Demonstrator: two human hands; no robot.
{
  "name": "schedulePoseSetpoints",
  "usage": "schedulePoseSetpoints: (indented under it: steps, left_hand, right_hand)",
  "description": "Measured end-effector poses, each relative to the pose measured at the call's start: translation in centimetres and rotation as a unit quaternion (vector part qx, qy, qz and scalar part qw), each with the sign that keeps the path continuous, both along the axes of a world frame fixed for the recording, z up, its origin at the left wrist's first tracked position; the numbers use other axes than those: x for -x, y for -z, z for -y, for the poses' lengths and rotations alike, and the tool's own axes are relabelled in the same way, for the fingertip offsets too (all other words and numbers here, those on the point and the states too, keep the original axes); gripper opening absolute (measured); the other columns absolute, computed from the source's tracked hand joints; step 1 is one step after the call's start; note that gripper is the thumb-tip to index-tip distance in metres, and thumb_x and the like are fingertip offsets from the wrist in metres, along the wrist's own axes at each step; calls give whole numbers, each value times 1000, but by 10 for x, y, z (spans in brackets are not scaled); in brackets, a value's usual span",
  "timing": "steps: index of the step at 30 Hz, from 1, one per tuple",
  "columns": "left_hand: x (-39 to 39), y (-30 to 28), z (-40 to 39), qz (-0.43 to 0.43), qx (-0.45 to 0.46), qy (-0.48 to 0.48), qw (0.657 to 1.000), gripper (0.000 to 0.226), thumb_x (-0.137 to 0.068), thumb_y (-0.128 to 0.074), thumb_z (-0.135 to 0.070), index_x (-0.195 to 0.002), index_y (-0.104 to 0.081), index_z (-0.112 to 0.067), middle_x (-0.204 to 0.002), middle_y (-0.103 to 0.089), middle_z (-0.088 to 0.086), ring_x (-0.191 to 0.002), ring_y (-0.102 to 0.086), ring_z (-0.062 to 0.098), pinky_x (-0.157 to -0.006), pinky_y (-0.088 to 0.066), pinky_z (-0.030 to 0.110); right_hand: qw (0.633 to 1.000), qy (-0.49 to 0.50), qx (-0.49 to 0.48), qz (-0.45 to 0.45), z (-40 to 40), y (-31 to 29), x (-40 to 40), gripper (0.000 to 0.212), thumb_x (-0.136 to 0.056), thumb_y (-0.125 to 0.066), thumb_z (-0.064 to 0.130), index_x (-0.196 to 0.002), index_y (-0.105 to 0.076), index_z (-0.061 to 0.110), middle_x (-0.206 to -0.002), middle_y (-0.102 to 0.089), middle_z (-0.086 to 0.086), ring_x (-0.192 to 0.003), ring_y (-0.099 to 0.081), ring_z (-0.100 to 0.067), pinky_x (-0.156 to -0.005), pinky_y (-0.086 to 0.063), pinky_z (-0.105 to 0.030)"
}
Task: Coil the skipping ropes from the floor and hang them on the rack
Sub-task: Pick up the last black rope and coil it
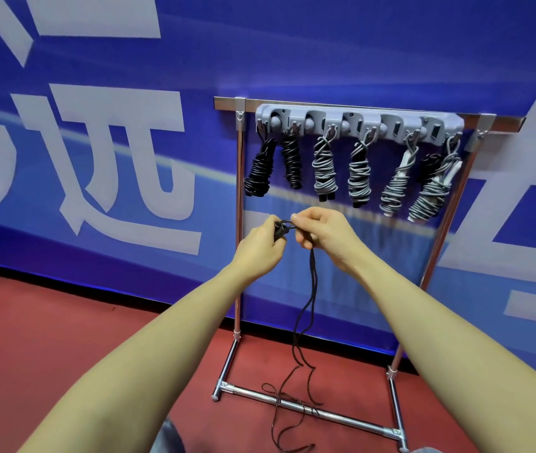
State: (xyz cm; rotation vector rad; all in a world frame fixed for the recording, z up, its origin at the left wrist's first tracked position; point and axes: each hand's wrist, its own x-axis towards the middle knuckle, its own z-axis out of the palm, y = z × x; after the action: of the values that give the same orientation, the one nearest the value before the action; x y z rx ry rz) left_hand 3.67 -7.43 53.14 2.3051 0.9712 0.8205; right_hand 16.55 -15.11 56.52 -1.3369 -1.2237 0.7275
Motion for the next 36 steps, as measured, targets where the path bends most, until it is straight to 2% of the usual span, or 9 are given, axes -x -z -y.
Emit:
schedulePoseSetpoints:
  steps: [6,10,14,19,23,26,29,32,36]
  left_hand:
    - [0,3,0,62,55,29,996,23,-91,-41,-12,-109,-54,-17,-85,-59,1,-71,-55,25,-71,-50,46]
    - [-1,4,1,86,44,16,995,14,-93,-41,-18,-96,-54,-14,-83,-61,10,-69,-52,27,-66,-47,44]
    - [-5,-3,4,156,87,-11,984,14,-88,-46,-13,-78,-55,-9,-67,-51,3,-60,-42,18,-56,-35,30]
    - [-10,-9,6,306,234,-6,923,25,-79,-49,-15,-56,-39,-16,-46,-35,-7,-43,-27,14,-46,-24,25]
    - [-16,-13,14,428,328,3,842,32,-88,-56,-19,-62,-38,-16,-46,-28,-4,-40,-22,11,-41,-19,21]
    - [-21,-13,17,488,354,11,798,28,-87,-52,-15,-64,-37,-16,-47,-26,-4,-41,-19,12,-41,-18,22]
    - [-24,-9,21,505,356,19,786,25,-82,-56,-18,-65,-37,-15,-47,-29,-3,-41,-21,12,-41,-19,22]
    - [-28,-5,24,479,340,-46,808,30,-82,-71,-24,-67,-47,-12,-46,-31,-3,-40,-25,13,-40,-24,22]
    - [-33,-4,28,482,347,-101,798,25,-80,-61,-14,-60,-47,-12,-53,-39,1,-46,-34,14,-50,-33,27]
  right_hand:
    - [999,3,-1,-42,-6,5,2,20,-102,-41,15,-87,-53,9,-63,-61,1,-54,-41,-11,-59,-40,-23]
    - [998,-7,-5,-63,-4,5,2,19,-102,-41,15,-87,-51,9,-65,-62,-3,-54,-47,-13,-59,-44,-23]
    - [1000,7,19,13,-3,8,-2,26,-101,-45,29,-84,-53,10,-67,-63,-7,-58,-58,-18,-65,-51,-28]
    - [993,18,64,96,2,22,-3,45,-99,-42,45,-73,-57,11,-67,-59,-2,-65,-60,-15,-79,-51,-30]
    - [991,21,123,54,4,26,6,59,-97,-36,55,-62,-51,10,-53,-45,-3,-49,-48,-17,-60,-48,-25]
    - [986,82,142,35,1,34,12,60,-97,-36,55,-54,-41,13,-46,-32,2,-43,-28,-15,-49,-33,-26]
    - [977,133,163,37,0,39,16,57,-97,-37,53,-58,-46,13,-47,-34,4,-43,-28,-13,-45,-28,-25]
    - [972,151,175,45,2,47,21,55,-98,-34,50,-68,-51,8,-52,-36,1,-45,-30,-15,-46,-30,-27]
    - [962,190,164,112,3,59,28,46,-100,-27,45,-73,-39,10,-70,-46,-4,-59,-38,-19,-57,-34,-32]
